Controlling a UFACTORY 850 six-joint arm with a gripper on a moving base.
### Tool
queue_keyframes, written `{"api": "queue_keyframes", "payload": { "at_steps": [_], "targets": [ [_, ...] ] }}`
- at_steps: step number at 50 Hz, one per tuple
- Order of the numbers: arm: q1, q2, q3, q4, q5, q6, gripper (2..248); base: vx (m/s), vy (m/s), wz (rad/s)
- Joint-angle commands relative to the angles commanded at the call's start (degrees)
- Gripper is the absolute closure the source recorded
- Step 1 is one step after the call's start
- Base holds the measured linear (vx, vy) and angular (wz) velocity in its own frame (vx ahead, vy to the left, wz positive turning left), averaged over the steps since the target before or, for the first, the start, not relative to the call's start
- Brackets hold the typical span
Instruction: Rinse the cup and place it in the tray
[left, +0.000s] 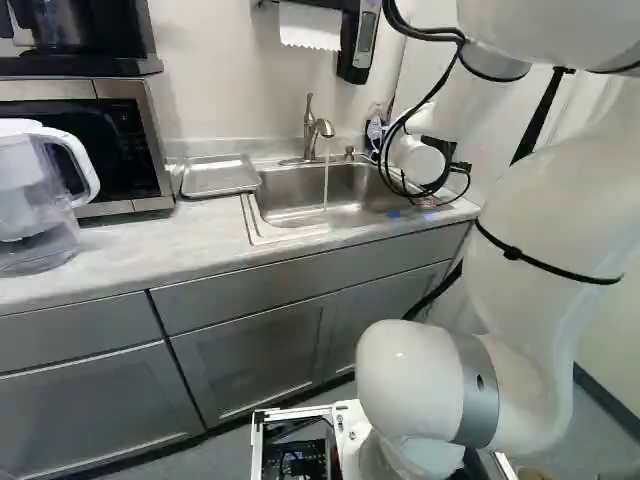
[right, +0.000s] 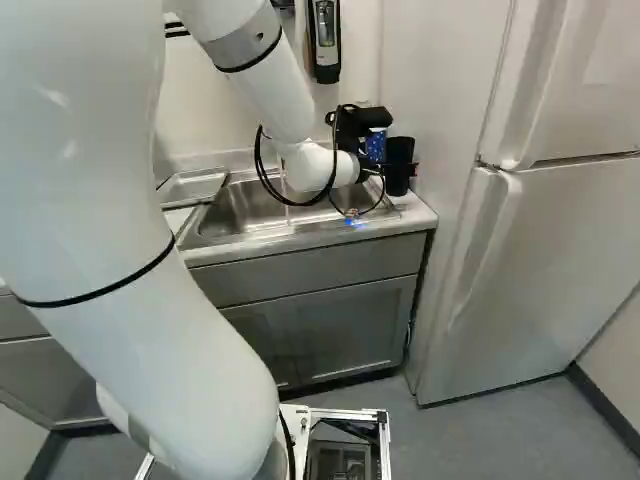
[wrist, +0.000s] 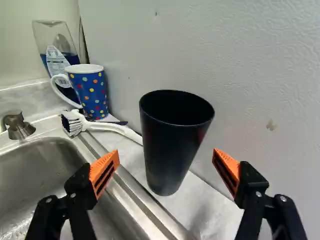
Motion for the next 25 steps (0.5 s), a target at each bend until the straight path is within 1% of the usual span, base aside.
{"api": "queue_keyframes", "payload": {
  "at_steps": [13,25],
  "targets": [
    [-0.03,-0.02,-0.02,0.00,0.00,0.00,3,0.000,0.000,0.000],
    [-0.46,-0.58,-0.60,0.00,0.00,0.00,3,0.000,0.000,0.000]
  ]
}}
